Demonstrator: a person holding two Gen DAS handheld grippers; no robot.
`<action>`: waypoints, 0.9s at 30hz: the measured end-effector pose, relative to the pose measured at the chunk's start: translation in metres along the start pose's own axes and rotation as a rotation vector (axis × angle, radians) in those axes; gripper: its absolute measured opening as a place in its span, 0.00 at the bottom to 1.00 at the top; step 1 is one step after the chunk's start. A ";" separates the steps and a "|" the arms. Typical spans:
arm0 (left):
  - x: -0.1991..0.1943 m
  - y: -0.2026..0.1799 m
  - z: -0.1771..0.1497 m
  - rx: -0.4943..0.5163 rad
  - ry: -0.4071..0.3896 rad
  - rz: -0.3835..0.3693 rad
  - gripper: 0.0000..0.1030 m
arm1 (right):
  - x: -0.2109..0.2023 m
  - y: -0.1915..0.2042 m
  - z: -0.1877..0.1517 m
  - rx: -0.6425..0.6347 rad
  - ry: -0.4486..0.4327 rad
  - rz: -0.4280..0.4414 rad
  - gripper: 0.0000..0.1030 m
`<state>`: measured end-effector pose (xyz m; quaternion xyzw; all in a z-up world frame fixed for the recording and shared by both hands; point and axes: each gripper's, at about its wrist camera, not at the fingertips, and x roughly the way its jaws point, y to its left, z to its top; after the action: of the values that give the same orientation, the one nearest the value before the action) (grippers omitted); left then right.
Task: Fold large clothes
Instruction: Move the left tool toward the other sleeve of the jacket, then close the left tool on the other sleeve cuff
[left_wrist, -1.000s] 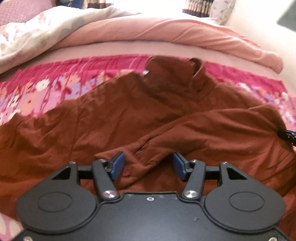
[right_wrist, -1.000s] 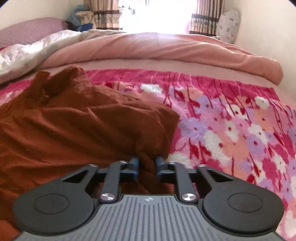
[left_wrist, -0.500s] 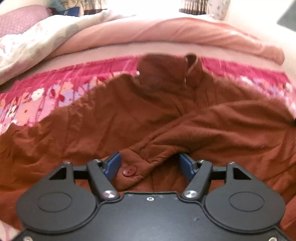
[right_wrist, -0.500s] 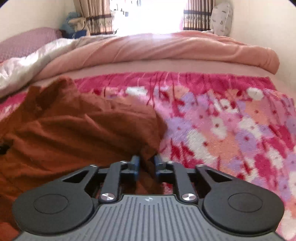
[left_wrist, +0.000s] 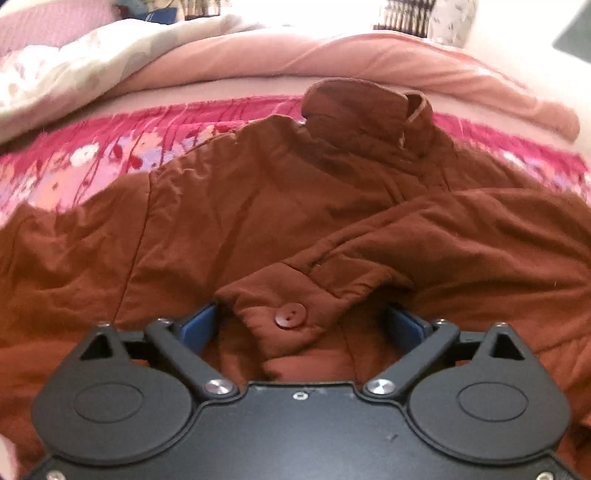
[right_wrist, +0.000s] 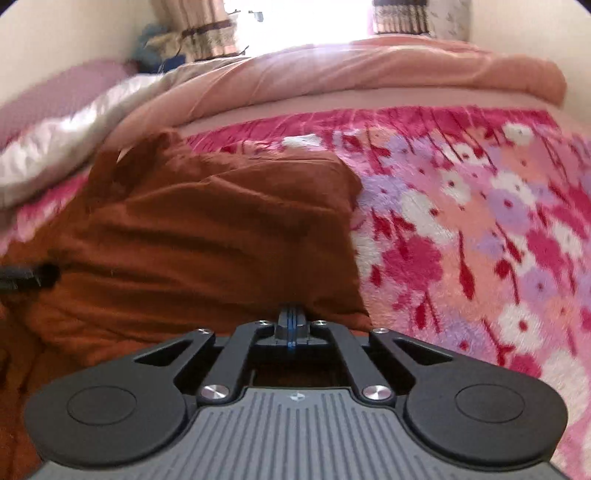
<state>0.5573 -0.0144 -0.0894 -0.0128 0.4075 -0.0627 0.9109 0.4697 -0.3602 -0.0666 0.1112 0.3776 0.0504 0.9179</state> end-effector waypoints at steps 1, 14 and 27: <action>-0.003 0.002 0.000 -0.008 0.001 -0.006 0.97 | 0.000 0.005 0.001 -0.019 0.001 -0.020 0.00; -0.145 0.212 -0.043 -0.345 -0.238 0.195 0.97 | -0.048 0.062 -0.003 -0.135 -0.075 0.010 0.10; -0.154 0.412 -0.082 -0.770 -0.145 0.315 0.94 | -0.045 0.090 -0.027 -0.132 -0.032 -0.021 0.10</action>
<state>0.4376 0.4159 -0.0612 -0.2940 0.3330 0.2353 0.8645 0.4183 -0.2766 -0.0326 0.0471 0.3600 0.0637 0.9296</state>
